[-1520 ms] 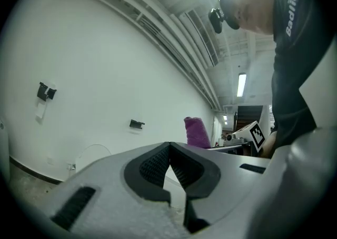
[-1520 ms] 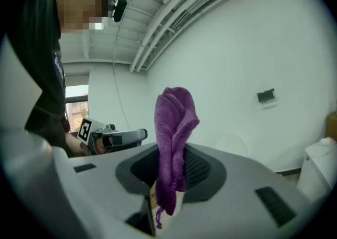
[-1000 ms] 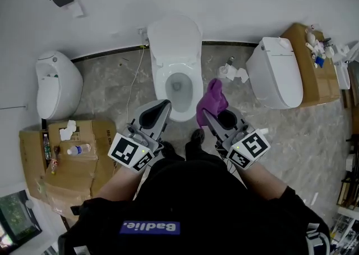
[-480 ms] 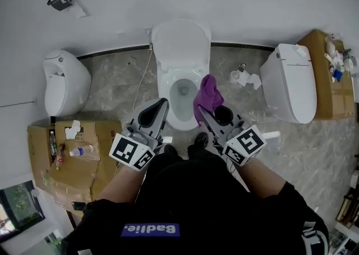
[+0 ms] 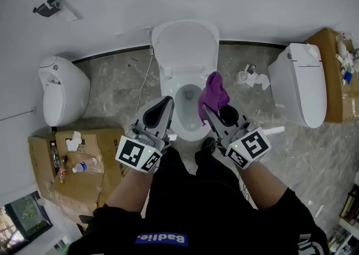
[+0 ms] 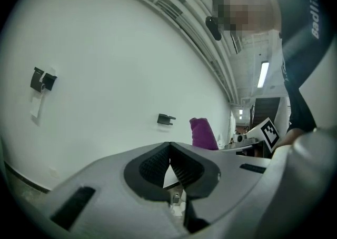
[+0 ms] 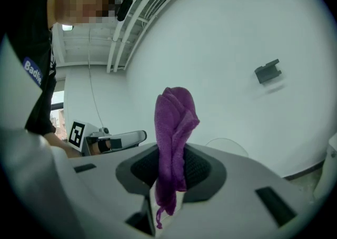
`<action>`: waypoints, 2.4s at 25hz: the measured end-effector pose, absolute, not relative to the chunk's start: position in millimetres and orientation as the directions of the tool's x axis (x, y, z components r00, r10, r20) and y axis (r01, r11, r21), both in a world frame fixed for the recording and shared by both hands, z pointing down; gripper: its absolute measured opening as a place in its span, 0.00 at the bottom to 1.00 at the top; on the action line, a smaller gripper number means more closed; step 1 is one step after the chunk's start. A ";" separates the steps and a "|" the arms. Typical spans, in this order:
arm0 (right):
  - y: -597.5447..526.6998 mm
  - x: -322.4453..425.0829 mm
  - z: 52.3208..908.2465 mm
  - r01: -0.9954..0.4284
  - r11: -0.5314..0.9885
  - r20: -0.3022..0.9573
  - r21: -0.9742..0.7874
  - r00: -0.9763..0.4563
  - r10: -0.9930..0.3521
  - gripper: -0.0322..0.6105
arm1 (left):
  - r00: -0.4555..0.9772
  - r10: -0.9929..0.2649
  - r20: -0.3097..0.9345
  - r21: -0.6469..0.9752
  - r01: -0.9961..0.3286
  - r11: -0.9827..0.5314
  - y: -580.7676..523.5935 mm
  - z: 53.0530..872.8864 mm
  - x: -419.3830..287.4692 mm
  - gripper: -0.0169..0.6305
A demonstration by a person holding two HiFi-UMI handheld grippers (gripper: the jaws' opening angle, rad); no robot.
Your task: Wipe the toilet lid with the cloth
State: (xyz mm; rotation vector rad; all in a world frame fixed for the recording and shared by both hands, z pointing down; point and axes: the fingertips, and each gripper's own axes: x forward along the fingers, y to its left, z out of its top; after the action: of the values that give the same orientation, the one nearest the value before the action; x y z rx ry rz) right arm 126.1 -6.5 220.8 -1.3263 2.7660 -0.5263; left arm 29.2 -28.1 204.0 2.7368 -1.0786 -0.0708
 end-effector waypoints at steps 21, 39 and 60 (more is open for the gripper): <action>-145.4 43.4 349.6 -0.834 0.432 0.126 -0.344 -0.496 -0.859 0.21 | 0.740 -0.672 0.043 0.133 -0.671 -0.730 -188.3 333.9 -45.1 0.05; -249.0 58.9 436.1 -0.867 0.380 0.189 -0.321 -0.452 -0.872 0.21 | 0.704 -0.670 0.238 -0.012 -0.687 -0.726 -304.9 457.7 -37.7 0.09; -328.9 36.0 456.2 -0.902 0.371 0.214 -0.219 -0.415 -0.884 0.21 | 0.731 -0.617 0.291 -0.056 -0.631 -0.774 -345.8 496.8 -37.0 0.14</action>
State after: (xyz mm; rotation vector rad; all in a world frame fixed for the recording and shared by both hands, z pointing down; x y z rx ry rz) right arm 36.0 -328.9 456.2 -1.7294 2.6497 -0.4874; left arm -37.0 -345.8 496.8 2.8790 -1.0390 0.4579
